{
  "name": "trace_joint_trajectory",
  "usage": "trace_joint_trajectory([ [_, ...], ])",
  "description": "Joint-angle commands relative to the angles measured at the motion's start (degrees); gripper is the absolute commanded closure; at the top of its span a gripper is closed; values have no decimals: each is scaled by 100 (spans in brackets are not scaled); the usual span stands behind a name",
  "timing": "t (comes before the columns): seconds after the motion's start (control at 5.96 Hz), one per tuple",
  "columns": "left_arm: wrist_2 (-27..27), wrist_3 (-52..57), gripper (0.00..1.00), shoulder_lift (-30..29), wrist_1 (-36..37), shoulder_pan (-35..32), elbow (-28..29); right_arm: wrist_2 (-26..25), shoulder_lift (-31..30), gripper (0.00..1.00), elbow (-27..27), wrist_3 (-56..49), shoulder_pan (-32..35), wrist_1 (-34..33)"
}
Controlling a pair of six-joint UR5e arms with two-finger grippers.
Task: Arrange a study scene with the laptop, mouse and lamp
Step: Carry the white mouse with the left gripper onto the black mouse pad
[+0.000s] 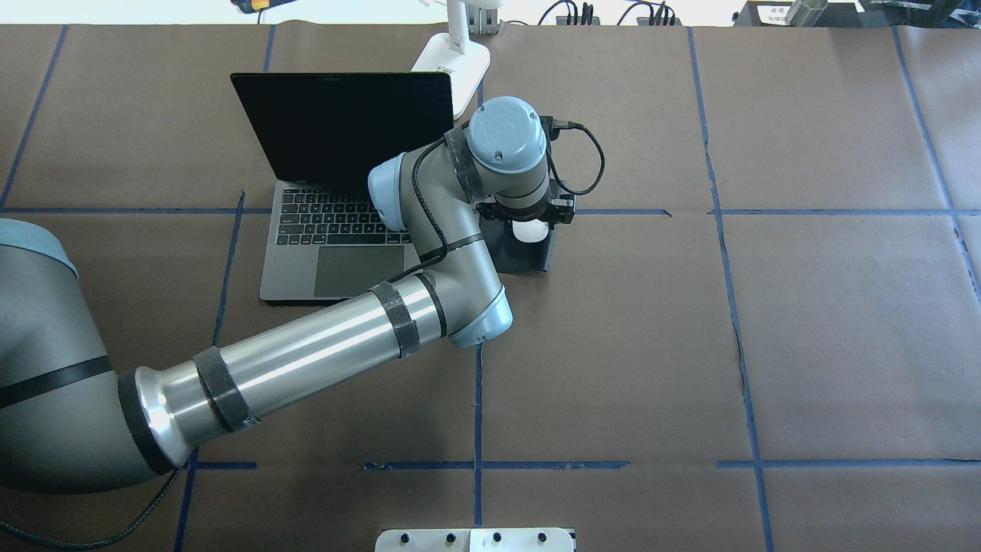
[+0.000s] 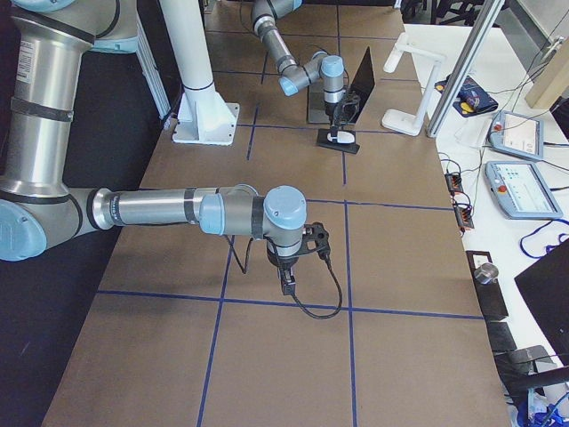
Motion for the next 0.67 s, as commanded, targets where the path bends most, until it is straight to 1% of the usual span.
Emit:
trace_joint_trajectory([
  [0.0,-233,10,0,83,17,-91,-282,-4,-3,0,7,0,0,-2],
  [0.17,-348,1,0,589,70,-91,-971,-4,-3,0,-2,0,0,-2],
  [0.34,-610,10,0,1429,279,-100,-2075,-4,-3,0,-2,9,0,-2],
  [0.5,-622,45,0,2203,734,-117,-3191,4,-12,0,-2,9,0,-2],
])
